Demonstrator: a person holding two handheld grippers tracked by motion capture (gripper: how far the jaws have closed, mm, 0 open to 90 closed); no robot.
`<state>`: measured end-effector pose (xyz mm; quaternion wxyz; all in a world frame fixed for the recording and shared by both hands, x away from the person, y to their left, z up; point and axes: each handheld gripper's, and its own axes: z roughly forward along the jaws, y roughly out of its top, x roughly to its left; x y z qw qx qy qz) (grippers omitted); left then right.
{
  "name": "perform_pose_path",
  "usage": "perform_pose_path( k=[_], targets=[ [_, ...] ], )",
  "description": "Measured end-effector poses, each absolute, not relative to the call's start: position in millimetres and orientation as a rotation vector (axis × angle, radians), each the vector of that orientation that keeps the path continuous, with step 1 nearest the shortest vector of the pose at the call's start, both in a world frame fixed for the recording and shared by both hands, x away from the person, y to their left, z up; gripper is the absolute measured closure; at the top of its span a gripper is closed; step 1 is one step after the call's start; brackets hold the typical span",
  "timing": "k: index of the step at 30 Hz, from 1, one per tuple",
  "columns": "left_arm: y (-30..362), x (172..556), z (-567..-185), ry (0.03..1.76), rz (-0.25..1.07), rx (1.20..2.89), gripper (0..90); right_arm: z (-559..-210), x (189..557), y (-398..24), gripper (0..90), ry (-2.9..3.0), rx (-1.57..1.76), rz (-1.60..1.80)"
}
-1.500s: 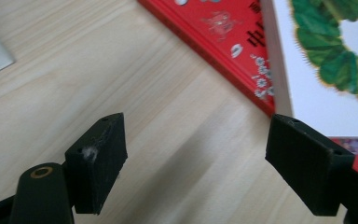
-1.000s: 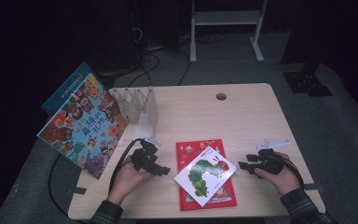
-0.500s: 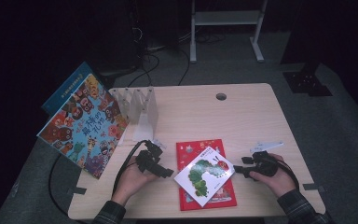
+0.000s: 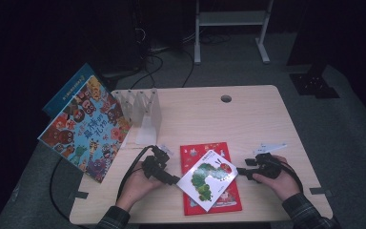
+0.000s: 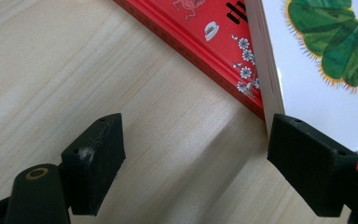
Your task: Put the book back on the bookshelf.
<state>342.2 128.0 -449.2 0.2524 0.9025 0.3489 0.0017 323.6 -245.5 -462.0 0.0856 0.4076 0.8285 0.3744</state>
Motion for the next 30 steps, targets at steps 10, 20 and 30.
perform_pose_path(
  k=[10,20,30],
  targets=[
    [129.7,342.3,-449.1,0.957,0.005,2.445,17.7,-466.0,346.2,-223.3,40.4,2.470,1.183,1.114],
    [132.2,342.7,-447.8,0.963,0.006,2.435,17.7,-466.2,361.1,-196.2,39.8,2.459,1.115,1.070],
    [132.8,341.9,-446.8,0.963,0.001,2.426,17.7,-464.3,365.3,-188.2,38.8,2.451,1.101,1.073]
  ],
)
